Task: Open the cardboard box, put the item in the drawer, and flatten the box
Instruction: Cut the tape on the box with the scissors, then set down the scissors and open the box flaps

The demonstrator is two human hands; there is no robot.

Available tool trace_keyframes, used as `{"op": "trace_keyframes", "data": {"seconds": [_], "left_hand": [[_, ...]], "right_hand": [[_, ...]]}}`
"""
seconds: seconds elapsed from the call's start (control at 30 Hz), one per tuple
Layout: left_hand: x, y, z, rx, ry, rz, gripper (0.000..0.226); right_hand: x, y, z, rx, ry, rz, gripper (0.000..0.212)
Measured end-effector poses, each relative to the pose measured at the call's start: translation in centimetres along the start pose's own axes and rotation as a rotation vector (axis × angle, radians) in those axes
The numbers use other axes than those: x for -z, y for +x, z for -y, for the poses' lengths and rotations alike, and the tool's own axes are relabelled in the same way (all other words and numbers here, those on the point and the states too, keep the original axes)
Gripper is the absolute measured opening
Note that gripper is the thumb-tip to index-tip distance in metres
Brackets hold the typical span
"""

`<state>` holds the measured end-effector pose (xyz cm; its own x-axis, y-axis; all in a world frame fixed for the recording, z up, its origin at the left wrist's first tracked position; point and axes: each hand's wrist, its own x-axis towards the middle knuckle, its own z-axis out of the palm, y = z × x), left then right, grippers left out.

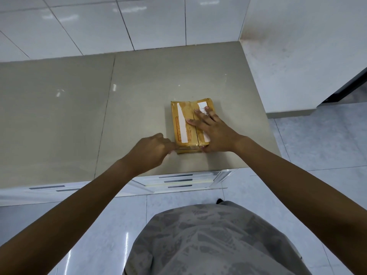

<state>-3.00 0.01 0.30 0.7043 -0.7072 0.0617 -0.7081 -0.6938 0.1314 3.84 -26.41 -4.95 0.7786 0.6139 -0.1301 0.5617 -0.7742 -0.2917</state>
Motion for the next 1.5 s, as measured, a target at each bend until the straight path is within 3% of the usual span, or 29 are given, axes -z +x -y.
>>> {"op": "trace_keyframes", "data": {"seconds": [0.1, 0.17, 0.3, 0.4, 0.47, 0.57, 0.73, 0.83, 1.0, 1.13, 1.3, 1.5], "left_hand": [[0.4, 0.7, -0.2, -0.121, 0.124, -0.048, 0.031], [0.2, 0.4, -0.3, -0.07, 0.113, -0.129, 0.028], [-1.7, -2.9, 0.6, 0.399, -0.078, -0.387, 0.02], [-4.0, -3.6, 1.7, 0.665, 0.011, -0.34, 0.041], [-5.4, -2.6, 1.8, 0.582, 0.056, -0.267, 0.051], [-7.5, -1.0, 1.5, 0.468, -0.016, -0.187, 0.048], [-6.6, 1.1, -0.7, 0.746, -0.589, -0.31, 0.06], [-4.2, 3.5, -1.0, 0.685, -0.903, -0.265, 0.071], [-2.9, 5.1, -1.0, 0.583, -1.123, -0.062, 0.095], [-2.9, 5.1, -1.2, 0.504, -1.162, -0.028, 0.107], [-3.9, 6.1, -1.5, 0.503, -0.967, -0.03, 0.134], [-3.9, 8.0, -1.9, 0.456, -0.753, -0.004, 0.136]], "right_hand": [[0.1, 0.0, 0.2, 0.0, 0.005, 0.01, 0.102], [0.6, -0.2, 0.4, -0.009, -0.023, 0.014, 0.101], [0.5, -1.8, 1.3, 0.055, -0.23, -0.164, 0.084], [-0.9, -3.1, 1.5, 0.156, -0.277, -0.28, 0.064], [-1.4, -3.4, 1.7, 0.17, -0.292, -0.293, 0.057], [-1.4, -3.8, 2.3, 0.145, -0.288, -0.287, 0.05], [-1.2, -4.3, 2.6, 0.123, -0.281, -0.242, 0.052], [-1.0, -4.2, 2.8, 0.124, -0.239, -0.224, 0.051], [-0.5, -4.2, 3.2, 0.095, -0.12, -0.203, 0.055], [0.2, -4.3, 3.4, 0.061, -0.034, -0.187, 0.06], [0.5, -5.2, 3.9, 0.023, 0.032, -0.28, 0.061], [2.0, -5.3, 5.2, -0.178, 0.321, -0.457, 0.047]]}}
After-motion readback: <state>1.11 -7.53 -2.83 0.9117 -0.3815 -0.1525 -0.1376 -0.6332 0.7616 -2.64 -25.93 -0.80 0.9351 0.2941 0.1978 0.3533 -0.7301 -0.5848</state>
